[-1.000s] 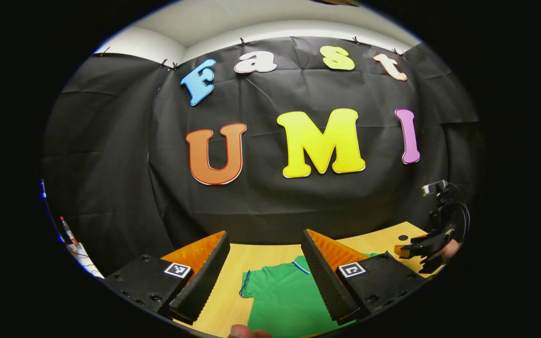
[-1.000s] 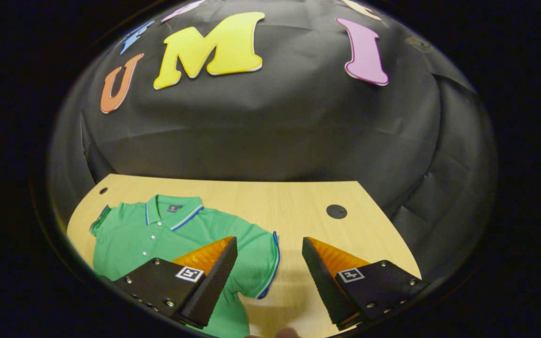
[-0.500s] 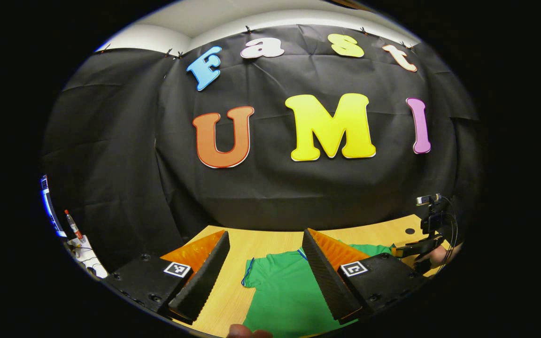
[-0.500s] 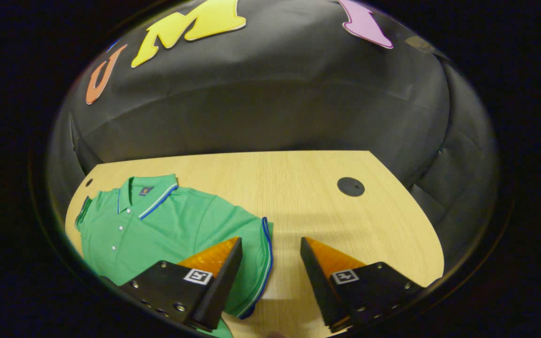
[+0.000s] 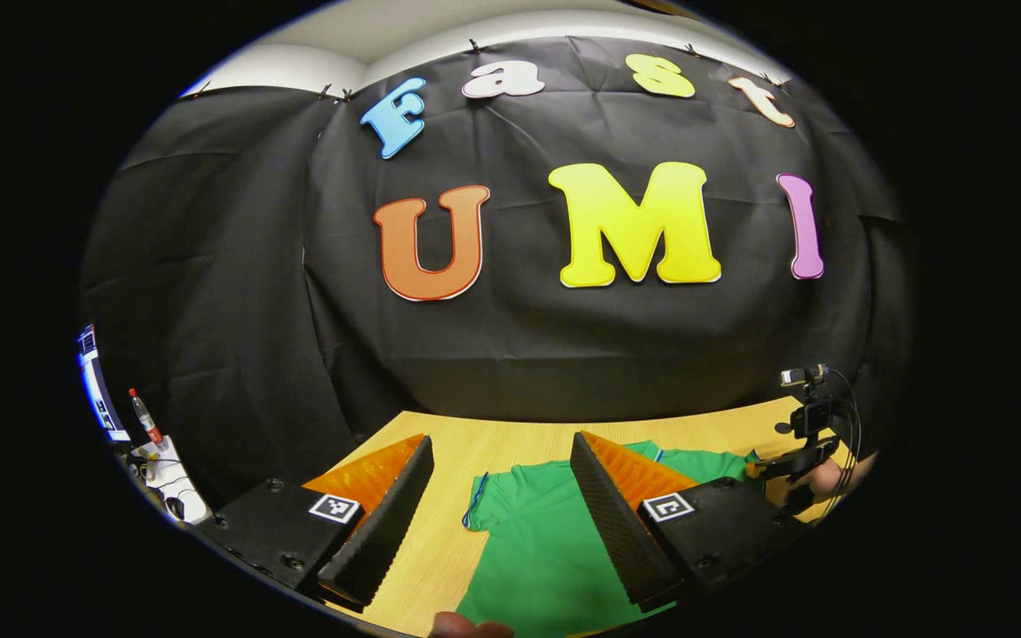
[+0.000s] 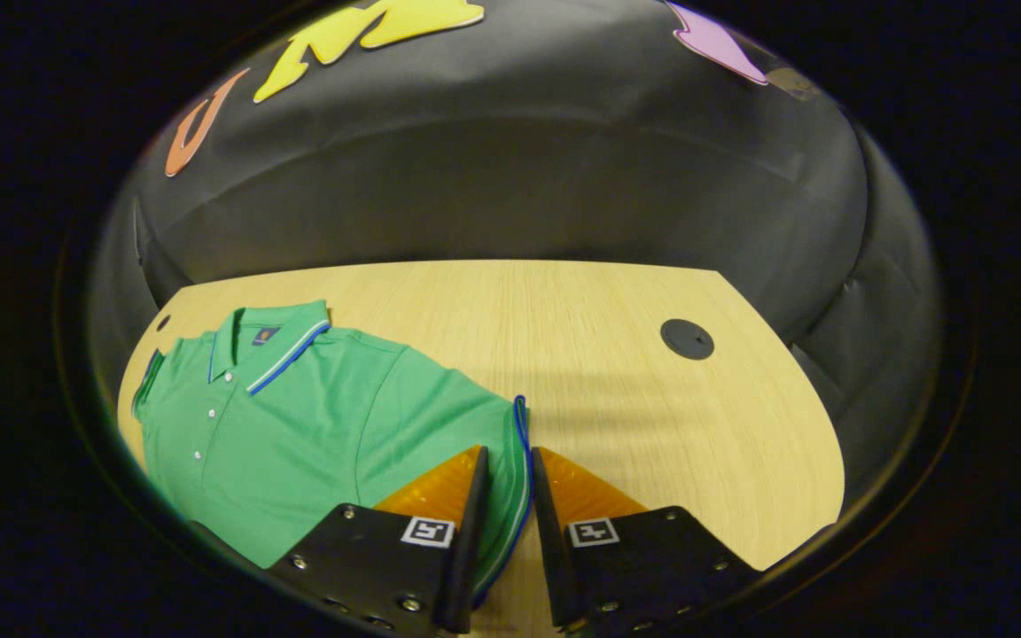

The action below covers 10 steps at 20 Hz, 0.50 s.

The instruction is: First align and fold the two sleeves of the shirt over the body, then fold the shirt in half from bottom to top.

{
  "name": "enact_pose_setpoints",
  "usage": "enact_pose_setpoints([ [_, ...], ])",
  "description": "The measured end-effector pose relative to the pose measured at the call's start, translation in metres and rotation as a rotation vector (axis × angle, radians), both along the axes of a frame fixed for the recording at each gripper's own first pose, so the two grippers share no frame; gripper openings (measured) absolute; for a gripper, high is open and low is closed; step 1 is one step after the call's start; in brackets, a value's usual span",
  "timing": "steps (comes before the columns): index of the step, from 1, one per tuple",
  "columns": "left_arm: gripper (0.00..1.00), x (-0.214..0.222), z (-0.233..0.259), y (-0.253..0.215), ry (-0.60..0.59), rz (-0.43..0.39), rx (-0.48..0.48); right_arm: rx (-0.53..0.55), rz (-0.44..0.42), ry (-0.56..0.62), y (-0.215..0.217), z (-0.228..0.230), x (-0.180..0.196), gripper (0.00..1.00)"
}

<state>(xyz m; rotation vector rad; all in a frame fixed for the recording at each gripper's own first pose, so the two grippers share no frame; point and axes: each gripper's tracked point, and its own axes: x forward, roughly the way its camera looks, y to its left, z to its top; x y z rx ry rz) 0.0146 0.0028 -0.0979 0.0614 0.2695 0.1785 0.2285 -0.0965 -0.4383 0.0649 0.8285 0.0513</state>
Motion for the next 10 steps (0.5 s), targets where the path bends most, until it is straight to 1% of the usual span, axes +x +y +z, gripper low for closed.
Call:
enact_pose_setpoints([
  [2, 1.00, -0.002, -0.001, 0.000, 0.001, 0.002, 0.003, 0.001, -0.006, 0.009, 0.001, 0.003, -0.001, 0.12],
  [4, 1.00, -0.002, -0.002, 0.000, 0.003, 0.005, 0.004, -0.008, -0.004, -0.001, -0.001, 0.007, -0.002, 0.12],
  [5, 1.00, -0.003, -0.002, 0.000, 0.005, 0.005, 0.004, -0.001, -0.006, -0.004, 0.000, 0.014, -0.001, 0.02],
  [7, 1.00, -0.005, -0.002, 0.002, 0.005, 0.010, 0.007, 0.001, -0.004, -0.021, 0.000, 0.019, 0.003, 0.02],
  [10, 0.99, -0.007, 0.000, 0.002, 0.000, 0.016, 0.004, 0.000, 0.004, -0.051, 0.004, 0.037, 0.006, 0.02],
])
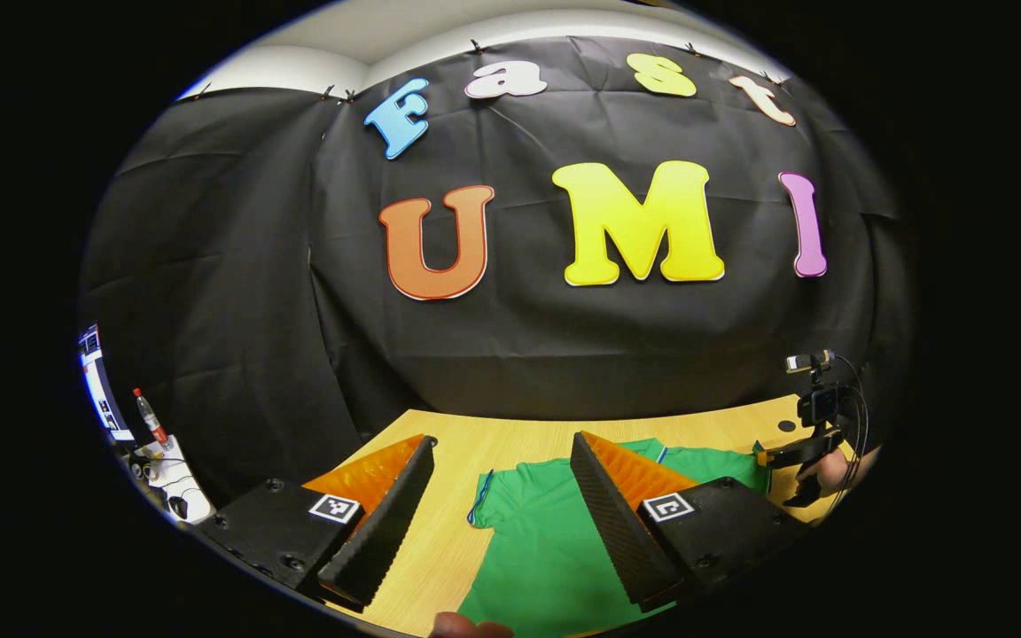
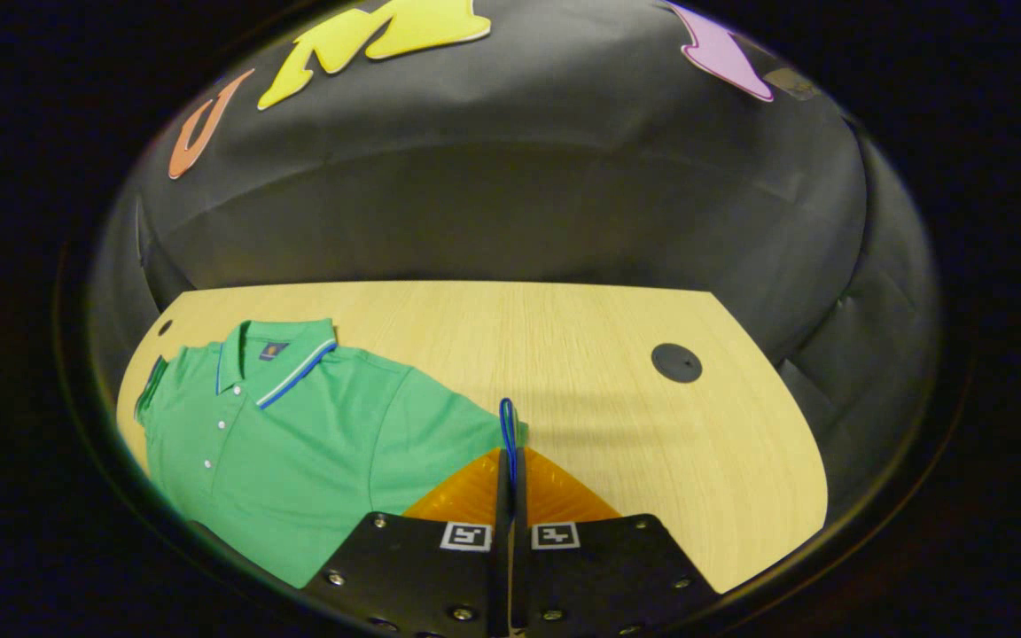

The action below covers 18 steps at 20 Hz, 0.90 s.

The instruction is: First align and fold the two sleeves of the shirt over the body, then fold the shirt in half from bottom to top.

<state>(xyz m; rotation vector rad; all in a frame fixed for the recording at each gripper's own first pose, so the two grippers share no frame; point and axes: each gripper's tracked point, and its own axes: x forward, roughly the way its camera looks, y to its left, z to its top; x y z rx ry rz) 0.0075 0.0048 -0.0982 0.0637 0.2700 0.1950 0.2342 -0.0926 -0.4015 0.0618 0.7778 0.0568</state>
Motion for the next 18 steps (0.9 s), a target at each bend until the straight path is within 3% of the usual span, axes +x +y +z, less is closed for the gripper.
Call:
enact_pose_setpoints([
  [9, 1.00, -0.018, 0.002, 0.029, -0.004, 0.065, 0.005, 0.020, 0.033, -0.040, 0.052, 0.051, -0.002, 0.02],
  [18, 0.99, -0.033, 0.007, 0.050, -0.023, 0.102, -0.012, 0.048, 0.071, 0.005, 0.118, 0.048, -0.008, 0.02],
])
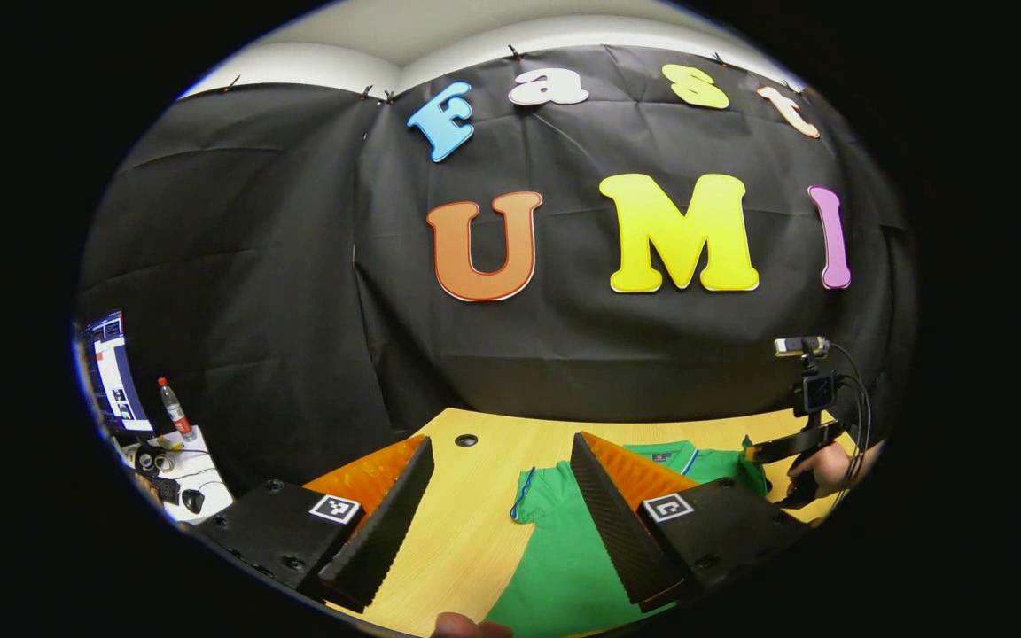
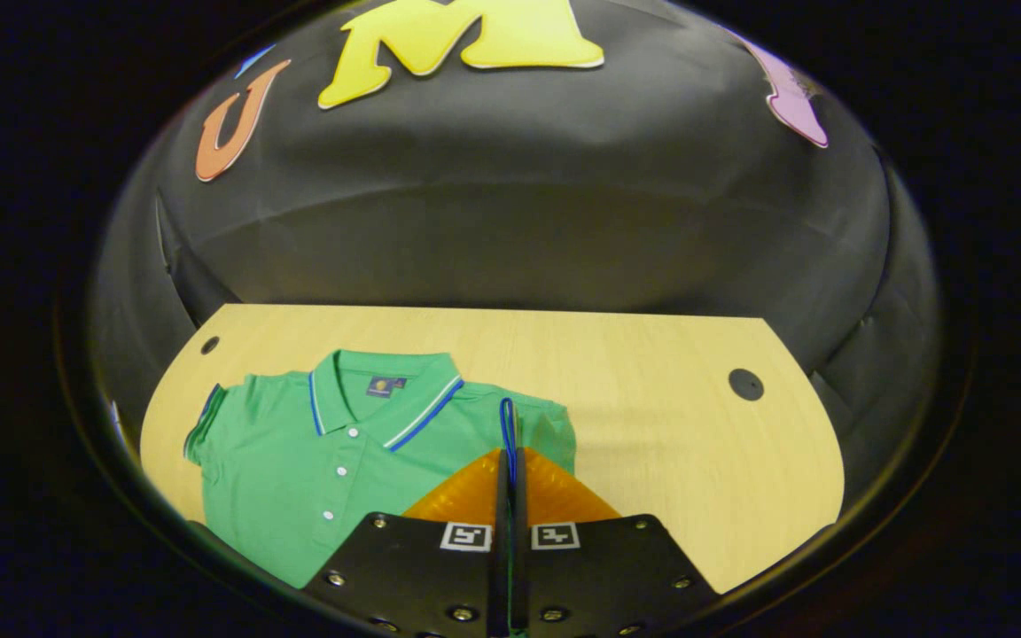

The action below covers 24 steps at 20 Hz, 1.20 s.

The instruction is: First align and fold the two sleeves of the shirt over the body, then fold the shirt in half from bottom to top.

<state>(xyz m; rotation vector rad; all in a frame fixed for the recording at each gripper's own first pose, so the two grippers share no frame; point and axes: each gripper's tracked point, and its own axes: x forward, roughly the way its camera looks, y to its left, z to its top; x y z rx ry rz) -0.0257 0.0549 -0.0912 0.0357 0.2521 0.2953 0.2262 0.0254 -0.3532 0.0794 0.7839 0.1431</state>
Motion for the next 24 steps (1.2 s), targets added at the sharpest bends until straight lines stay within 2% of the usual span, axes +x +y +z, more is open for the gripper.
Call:
enact_pose_setpoints([
  [8, 0.99, -0.004, -0.002, 0.005, 0.009, 0.007, -0.021, -0.008, 0.038, 0.051, 0.037, -0.016, -0.004, 0.04],
  [9, 1.00, -0.005, -0.001, 0.007, 0.008, 0.008, -0.020, -0.001, 0.045, 0.052, 0.042, -0.016, -0.004, 0.06],
  [11, 0.99, -0.008, -0.001, 0.009, 0.012, 0.009, -0.023, -0.007, 0.053, 0.051, 0.046, -0.016, -0.005, 0.17],
  [12, 0.99, -0.009, -0.002, 0.011, 0.015, 0.009, -0.026, -0.017, 0.055, 0.046, 0.045, -0.014, -0.005, 0.32],
  [14, 1.00, -0.008, -0.001, 0.013, 0.014, 0.005, -0.028, -0.017, 0.057, 0.034, 0.046, -0.007, -0.006, 0.42],
  [18, 0.99, -0.002, -0.003, 0.016, 0.006, -0.025, -0.041, -0.026, 0.071, -0.002, 0.036, 0.019, -0.016, 0.43],
  [24, 1.00, 0.021, -0.016, 0.018, 0.005, -0.116, -0.079, -0.045, 0.131, -0.147, 0.024, 0.095, -0.052, 0.43],
])
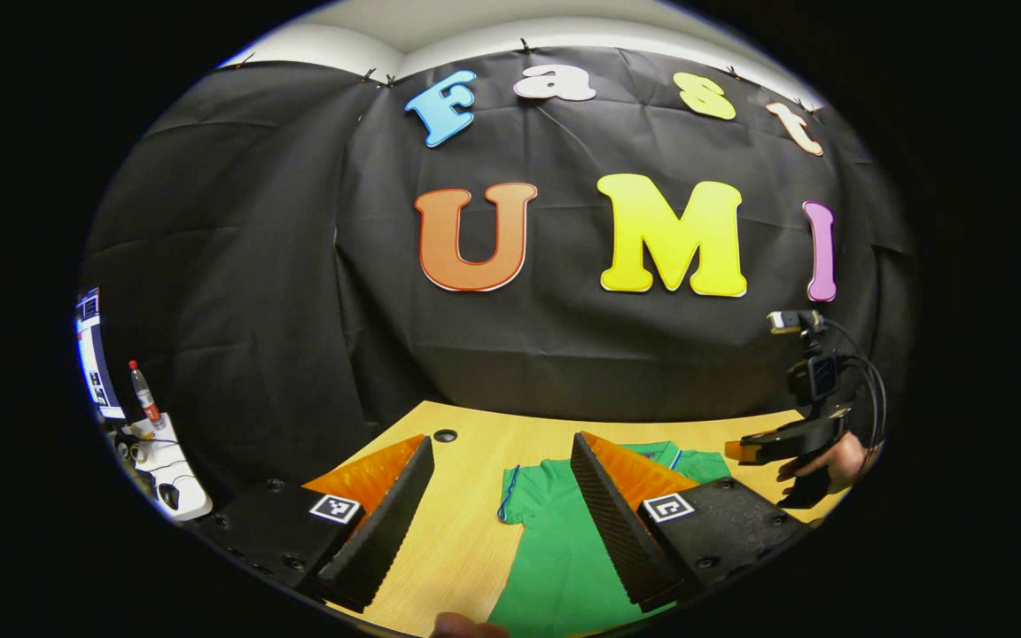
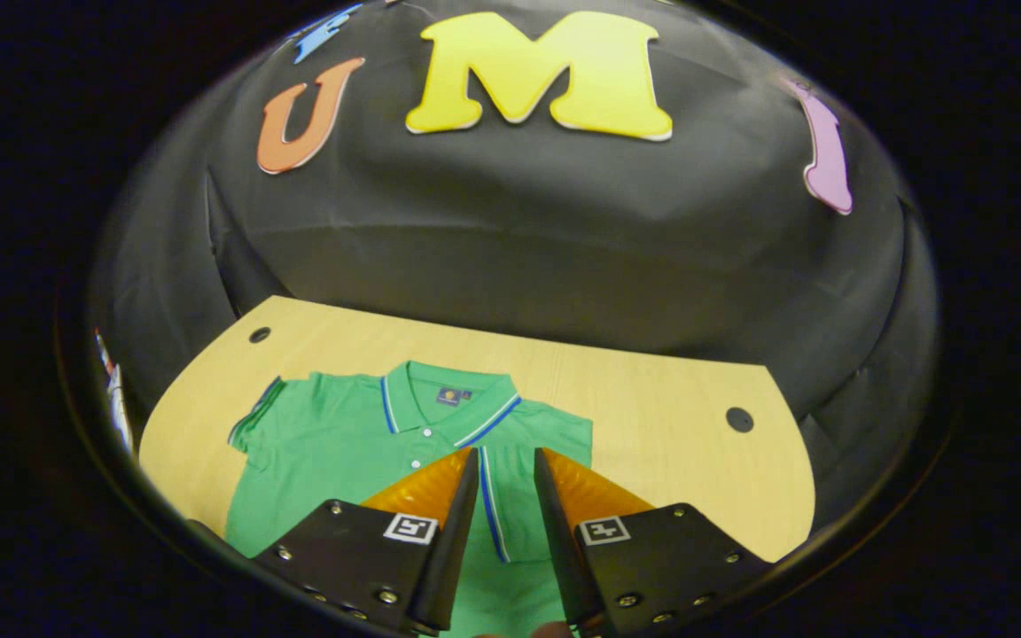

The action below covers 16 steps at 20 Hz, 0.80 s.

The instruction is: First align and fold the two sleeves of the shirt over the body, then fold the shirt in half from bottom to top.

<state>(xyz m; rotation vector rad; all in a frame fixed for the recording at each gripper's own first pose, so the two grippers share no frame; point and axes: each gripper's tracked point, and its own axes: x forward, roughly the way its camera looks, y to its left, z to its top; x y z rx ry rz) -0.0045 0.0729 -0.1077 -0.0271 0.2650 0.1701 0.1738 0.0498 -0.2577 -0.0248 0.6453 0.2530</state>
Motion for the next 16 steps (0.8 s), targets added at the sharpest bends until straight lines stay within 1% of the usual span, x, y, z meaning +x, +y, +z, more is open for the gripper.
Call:
enact_pose_setpoints([
  [5, 1.00, 0.028, -0.030, 0.012, 0.027, -0.069, -0.024, -0.036, 0.044, -0.147, -0.006, 0.069, -0.040, 0.43],
  [9, 1.00, 0.049, -0.064, 0.015, 0.069, -0.133, -0.033, -0.044, 0.061, -0.204, -0.008, 0.105, -0.073, 0.43],
  [13, 1.00, 0.071, -0.105, 0.020, 0.132, -0.152, -0.047, -0.043, 0.044, -0.233, -0.019, 0.127, -0.097, 0.43],
  [16, 1.00, 0.090, -0.132, 0.021, 0.172, -0.162, -0.056, -0.034, 0.012, -0.251, -0.029, 0.143, -0.106, 0.43],
])
